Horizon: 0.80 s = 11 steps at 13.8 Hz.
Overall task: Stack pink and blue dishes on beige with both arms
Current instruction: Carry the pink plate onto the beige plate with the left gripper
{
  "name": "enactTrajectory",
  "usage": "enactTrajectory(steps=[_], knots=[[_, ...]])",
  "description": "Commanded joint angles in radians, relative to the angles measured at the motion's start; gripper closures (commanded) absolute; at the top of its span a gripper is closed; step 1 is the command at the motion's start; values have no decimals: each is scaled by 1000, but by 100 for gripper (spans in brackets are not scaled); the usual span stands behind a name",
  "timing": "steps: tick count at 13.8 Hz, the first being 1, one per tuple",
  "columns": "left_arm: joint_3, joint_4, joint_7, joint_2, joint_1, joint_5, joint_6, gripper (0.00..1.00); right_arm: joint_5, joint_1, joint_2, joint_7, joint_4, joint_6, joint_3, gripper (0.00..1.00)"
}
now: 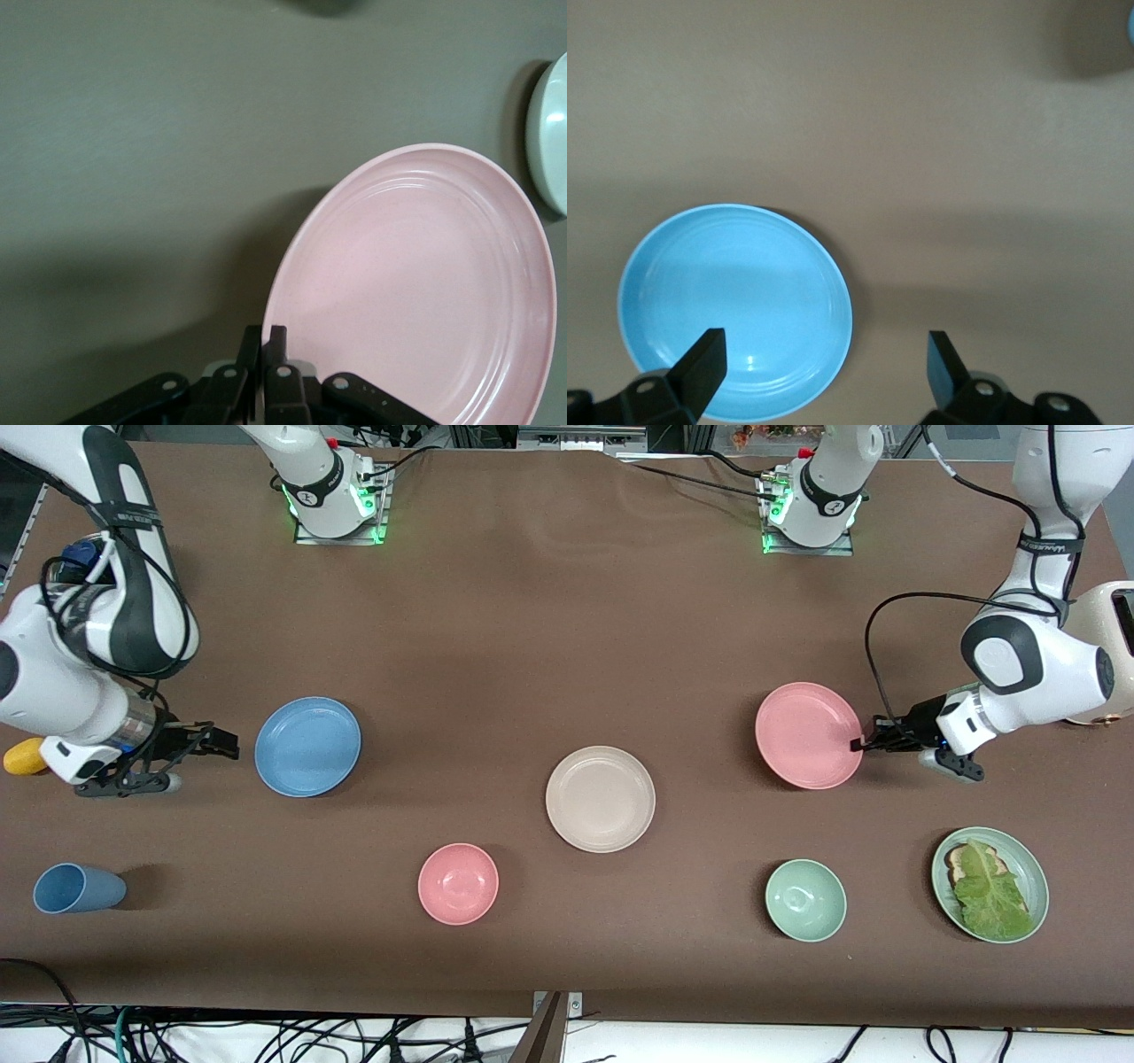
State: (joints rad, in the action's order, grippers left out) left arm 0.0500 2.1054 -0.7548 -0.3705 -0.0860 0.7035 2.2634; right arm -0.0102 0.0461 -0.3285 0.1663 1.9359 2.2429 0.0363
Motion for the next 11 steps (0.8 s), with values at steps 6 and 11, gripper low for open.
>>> enactTrajectory(steps=[6, 11], knots=[[1, -224, 448, -66, 349, 16, -10, 100, -21, 6, -10, 18, 242, 303, -4, 1], [2, -360, 508, -198, 472, 17, 56, 100, -21, 6, -75, 19, 261, 374, -4, 11]])
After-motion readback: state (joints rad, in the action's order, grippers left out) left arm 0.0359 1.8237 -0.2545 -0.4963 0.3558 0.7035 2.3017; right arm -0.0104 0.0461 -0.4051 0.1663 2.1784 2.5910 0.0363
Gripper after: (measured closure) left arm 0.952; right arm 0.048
